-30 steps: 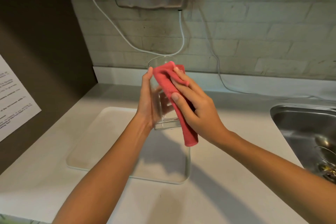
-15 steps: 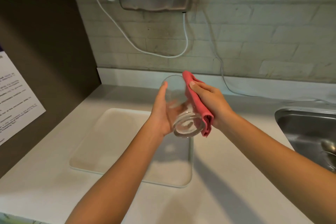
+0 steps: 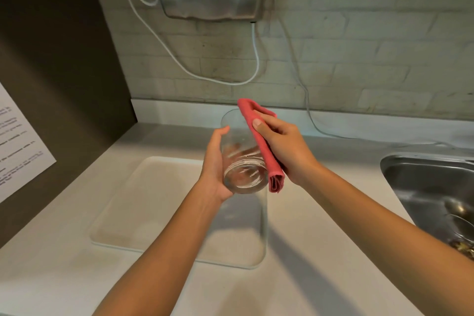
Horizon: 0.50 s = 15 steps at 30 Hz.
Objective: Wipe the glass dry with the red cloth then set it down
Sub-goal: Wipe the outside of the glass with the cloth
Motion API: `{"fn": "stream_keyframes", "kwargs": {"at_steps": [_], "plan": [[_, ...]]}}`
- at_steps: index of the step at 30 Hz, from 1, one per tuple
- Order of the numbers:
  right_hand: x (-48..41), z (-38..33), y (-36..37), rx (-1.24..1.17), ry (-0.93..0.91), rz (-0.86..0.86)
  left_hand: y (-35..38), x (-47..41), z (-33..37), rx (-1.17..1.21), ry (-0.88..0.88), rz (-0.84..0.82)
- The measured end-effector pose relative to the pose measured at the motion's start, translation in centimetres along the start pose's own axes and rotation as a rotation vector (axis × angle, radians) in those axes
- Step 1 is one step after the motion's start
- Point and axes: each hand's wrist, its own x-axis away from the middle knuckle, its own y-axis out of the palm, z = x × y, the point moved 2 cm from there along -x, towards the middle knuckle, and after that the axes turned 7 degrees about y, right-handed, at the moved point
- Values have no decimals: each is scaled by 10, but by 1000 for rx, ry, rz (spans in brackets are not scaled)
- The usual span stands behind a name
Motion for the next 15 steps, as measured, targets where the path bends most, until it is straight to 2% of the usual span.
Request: {"fn": "stream_keyframes", "kwargs": {"at_steps": [2,5,8,11,15], "plan": [[6,-2,4,111,-104,-24,-2,-5,4,72,37,-12],[14,-1,6,257,-243,-153,-5,-6,13,136,56,-22],[7,0,2,261,-199,-144,-2,1,11,57,73,-104],[5,5,-2,280,-184,-90,-3,5,7,72,70,-81],[17,7,-5,360,-271,-219,-6,4,10,92,59,-46]]}}
